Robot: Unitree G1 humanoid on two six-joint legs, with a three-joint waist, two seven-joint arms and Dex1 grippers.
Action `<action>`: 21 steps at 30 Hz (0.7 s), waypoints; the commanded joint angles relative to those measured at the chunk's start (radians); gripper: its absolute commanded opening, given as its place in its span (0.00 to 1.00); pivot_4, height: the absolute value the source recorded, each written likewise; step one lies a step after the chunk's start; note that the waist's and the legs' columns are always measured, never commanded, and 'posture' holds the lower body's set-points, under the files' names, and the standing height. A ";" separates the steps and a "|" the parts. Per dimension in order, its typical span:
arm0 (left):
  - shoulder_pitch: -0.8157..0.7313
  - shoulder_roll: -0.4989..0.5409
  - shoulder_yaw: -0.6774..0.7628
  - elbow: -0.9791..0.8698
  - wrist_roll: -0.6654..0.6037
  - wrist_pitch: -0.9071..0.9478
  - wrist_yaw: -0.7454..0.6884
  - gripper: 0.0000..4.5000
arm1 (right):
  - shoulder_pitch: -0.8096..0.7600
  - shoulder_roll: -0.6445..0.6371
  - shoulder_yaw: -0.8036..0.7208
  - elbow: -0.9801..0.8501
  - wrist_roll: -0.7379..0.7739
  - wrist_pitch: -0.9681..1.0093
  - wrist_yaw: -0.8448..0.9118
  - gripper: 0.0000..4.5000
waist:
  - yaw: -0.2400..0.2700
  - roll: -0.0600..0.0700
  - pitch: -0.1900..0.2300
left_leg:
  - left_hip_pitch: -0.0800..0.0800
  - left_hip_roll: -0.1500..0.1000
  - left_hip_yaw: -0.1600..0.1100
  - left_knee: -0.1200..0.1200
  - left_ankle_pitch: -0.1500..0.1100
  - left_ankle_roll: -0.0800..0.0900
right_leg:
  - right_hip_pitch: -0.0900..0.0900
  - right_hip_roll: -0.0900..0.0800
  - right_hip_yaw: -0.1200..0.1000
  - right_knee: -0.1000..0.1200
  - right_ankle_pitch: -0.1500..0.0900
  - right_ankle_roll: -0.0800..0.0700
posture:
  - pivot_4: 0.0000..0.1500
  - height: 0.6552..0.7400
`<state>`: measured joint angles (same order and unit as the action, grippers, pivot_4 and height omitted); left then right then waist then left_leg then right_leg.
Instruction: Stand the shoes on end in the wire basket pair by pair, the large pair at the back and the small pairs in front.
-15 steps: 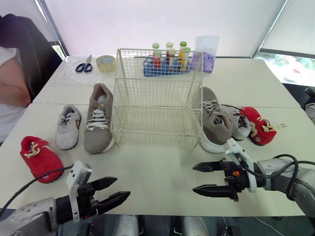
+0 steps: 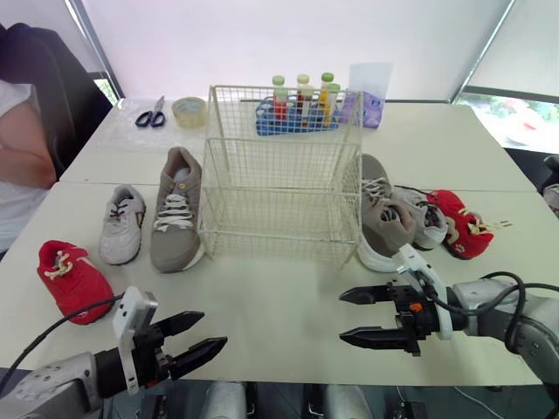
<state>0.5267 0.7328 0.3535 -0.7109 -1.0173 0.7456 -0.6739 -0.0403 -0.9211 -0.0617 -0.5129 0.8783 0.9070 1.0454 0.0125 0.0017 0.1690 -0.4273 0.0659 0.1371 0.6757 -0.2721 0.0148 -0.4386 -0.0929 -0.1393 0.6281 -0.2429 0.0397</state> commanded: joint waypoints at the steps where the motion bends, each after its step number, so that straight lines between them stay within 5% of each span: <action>1: -0.025 0.000 0.021 -0.021 -0.063 0.014 0.009 0.98 | -0.011 0.009 -0.035 0.004 0.042 -0.003 0.016 1.00 | 0.000 0.000 0.000 | 0.000 0.000 0.000 0.000 0.000 0.000 | 0.000 0.000 0.000 0.000 0.000 0.000 | 1.00 0.95; 13: -0.231 0.033 -0.014 -0.017 -0.235 0.103 0.149 0.98 | -0.004 -0.030 -0.150 -0.015 0.091 0.067 -0.064 1.00 | 0.003 0.000 0.000 | 0.000 -0.001 0.000 0.000 0.000 0.000 | 0.000 0.000 0.000 0.000 0.002 -0.004 | 1.00 0.95; 18: -0.439 0.199 -0.009 -0.034 -0.342 0.160 0.120 0.98 | 0.104 -0.179 -0.426 0.016 0.139 0.160 -0.003 1.00 | 0.005 0.000 0.001 | -0.001 -0.002 0.000 0.000 0.000 0.001 | 0.001 -0.001 0.000 0.001 0.002 -0.003 | 1.00 0.95; 21: -0.611 0.284 -0.026 0.013 -0.477 0.189 0.117 0.98 | 0.156 -0.143 -0.579 0.003 0.155 0.198 -0.087 1.00 | 0.005 -0.001 0.002 | 0.000 -0.002 0.000 0.001 0.000 0.001 | 0.003 0.000 -0.001 0.001 0.002 -0.003 | 1.00 0.95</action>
<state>-0.0429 0.9944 0.3287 -0.7031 -1.4091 0.9209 -0.5446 0.0962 -1.0958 -0.5550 -0.4859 1.0035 1.0883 1.0057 0.0177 0.0009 0.1706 -0.4270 0.0640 0.1370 0.6766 -0.2717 0.0154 -0.4322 -0.0930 -0.1400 0.6293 -0.2406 0.0366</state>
